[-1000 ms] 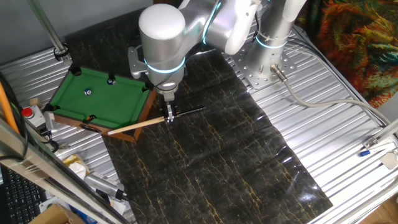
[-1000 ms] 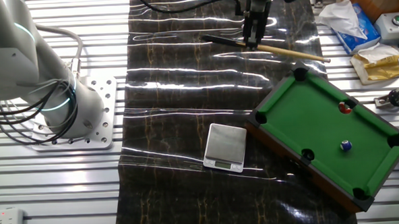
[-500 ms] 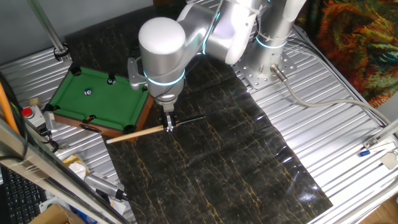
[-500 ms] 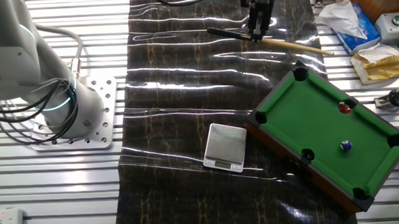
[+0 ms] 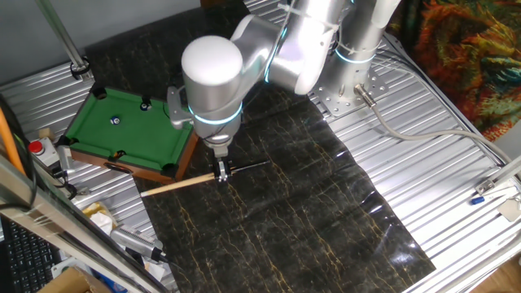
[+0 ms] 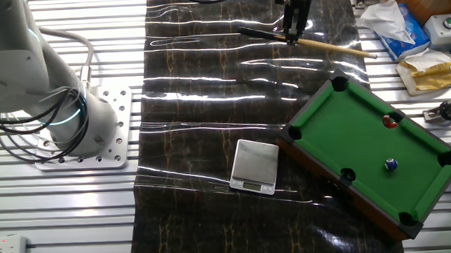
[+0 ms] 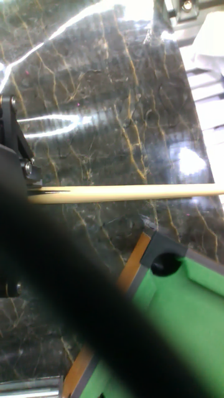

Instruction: Hit the pool ball

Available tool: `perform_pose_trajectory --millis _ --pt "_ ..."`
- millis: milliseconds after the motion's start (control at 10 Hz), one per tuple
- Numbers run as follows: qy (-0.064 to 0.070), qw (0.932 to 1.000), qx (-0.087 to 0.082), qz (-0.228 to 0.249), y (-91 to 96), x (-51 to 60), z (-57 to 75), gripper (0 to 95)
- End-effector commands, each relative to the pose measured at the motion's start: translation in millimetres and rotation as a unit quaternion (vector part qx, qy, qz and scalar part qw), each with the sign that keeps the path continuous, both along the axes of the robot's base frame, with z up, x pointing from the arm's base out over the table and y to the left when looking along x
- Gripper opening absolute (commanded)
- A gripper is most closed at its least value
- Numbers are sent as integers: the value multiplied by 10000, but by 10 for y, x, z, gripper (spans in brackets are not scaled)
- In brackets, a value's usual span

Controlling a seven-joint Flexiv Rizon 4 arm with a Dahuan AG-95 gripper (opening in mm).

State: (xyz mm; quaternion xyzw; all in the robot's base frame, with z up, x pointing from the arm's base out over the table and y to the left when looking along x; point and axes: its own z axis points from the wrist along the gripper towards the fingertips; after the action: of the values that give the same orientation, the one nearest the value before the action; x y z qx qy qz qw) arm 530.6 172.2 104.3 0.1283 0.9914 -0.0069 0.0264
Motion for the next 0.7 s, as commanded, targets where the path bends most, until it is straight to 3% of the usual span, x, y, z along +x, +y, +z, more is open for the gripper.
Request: perform_pose_trajectory --millis 100,700 --pt "17 10000 38 2 21 -1 -11 0" --pt "41 10000 5 1 84 3 -172 0"
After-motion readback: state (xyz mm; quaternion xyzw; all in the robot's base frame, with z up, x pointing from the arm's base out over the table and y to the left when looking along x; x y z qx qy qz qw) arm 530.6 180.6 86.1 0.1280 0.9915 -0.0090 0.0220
